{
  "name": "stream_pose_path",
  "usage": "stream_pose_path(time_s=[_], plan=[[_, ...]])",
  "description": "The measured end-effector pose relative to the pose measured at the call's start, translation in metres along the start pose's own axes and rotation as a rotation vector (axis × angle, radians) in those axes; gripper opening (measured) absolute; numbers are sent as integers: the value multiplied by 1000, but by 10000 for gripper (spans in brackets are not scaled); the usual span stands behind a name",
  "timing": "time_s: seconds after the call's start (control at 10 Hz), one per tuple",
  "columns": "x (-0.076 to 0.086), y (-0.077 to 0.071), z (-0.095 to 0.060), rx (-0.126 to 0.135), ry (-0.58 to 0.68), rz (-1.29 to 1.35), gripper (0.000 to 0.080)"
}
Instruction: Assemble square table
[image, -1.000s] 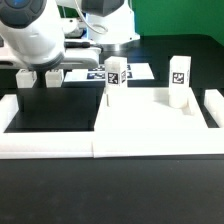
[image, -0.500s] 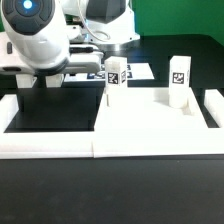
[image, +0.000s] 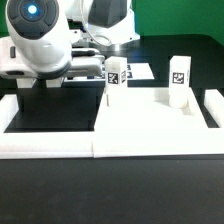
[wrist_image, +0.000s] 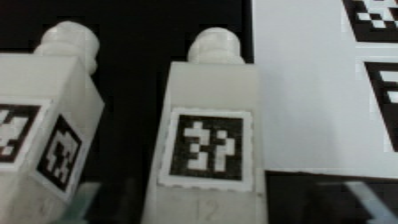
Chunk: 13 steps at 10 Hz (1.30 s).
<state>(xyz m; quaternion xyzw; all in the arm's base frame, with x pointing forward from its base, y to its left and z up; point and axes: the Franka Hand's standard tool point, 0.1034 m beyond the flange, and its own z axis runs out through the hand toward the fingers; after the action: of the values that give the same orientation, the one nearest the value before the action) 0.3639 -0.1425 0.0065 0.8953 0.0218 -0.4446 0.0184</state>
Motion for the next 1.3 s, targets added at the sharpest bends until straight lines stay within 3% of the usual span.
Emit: stream_pose_path(time_s=[0.1,0.8,0.9,1.0,1.2,1.3], plan=[[0,0,0,0,0,-1,286],[-4,-3,-5,0,-20,-4,289],[-15,-6,-39,0,-43,-17,291],[-21,-4,-63,-1,-8,-32,291],[-50,-9,-95,13,-4,-37,291],[-44,-5,-108,0,86,-35,291]])
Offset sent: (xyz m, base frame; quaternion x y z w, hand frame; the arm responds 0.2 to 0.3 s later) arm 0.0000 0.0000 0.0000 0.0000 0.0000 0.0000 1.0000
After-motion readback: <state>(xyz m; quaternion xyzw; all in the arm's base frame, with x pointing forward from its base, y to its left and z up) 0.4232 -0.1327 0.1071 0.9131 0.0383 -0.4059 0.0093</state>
